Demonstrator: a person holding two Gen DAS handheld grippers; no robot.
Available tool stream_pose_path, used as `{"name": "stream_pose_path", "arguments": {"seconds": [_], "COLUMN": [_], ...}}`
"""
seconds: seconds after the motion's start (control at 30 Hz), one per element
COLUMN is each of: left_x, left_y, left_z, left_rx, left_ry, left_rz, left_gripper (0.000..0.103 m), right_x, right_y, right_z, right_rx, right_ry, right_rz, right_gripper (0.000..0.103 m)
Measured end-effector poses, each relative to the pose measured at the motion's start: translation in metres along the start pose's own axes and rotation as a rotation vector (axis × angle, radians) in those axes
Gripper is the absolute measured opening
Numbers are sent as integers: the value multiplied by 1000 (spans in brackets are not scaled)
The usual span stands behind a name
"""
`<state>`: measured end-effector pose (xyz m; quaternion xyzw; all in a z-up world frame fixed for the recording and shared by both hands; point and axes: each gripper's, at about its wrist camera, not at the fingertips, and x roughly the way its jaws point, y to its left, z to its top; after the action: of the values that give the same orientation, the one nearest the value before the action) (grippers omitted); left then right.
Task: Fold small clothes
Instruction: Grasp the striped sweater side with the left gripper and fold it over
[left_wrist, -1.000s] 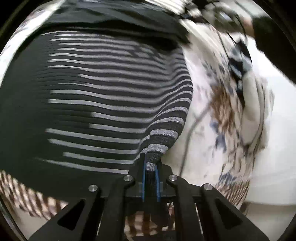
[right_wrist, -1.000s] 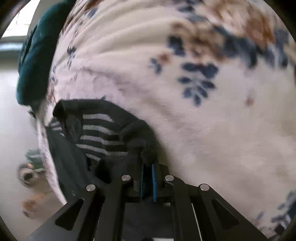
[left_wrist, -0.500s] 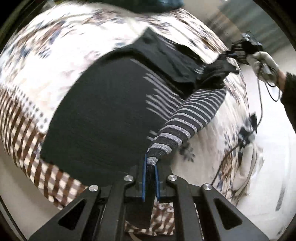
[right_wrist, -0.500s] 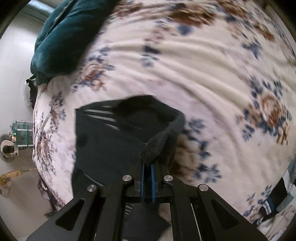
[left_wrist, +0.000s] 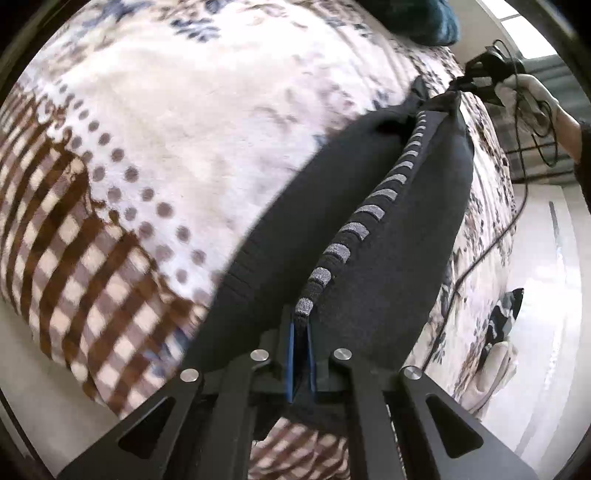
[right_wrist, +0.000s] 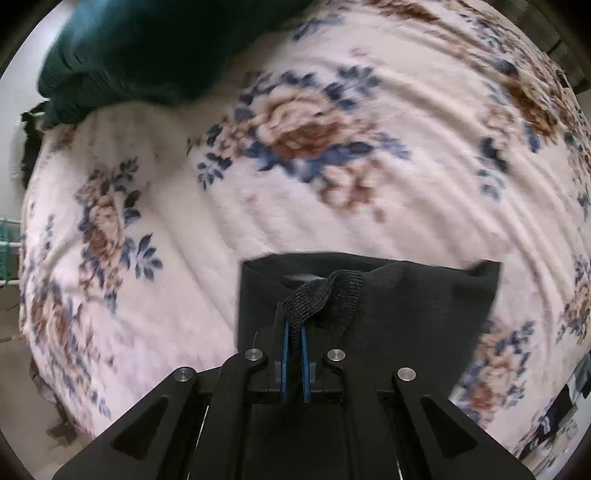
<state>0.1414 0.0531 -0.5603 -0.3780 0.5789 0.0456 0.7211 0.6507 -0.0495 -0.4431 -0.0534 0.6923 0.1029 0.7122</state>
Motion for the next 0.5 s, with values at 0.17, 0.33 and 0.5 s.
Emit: {"name": "stream_pose_path", "arguments": {"seconds": [0.17,0.33,0.5], "left_x": [6,15,4], "left_y": [20,40,47], "left_z": [6,12,20], "left_rx": [4,-4,-10], "left_ry": [34,128,162], "left_rz": [7,-63,-158], "left_gripper": [4,6,64], "right_x": [51,46,16], "right_y": [28,27,11], "right_z": [11,-29,-155], "right_rx": [12,9,-102], "right_ry": [44,76,98], "right_rz": [-63,56,110], "right_gripper": [6,44,61]}}
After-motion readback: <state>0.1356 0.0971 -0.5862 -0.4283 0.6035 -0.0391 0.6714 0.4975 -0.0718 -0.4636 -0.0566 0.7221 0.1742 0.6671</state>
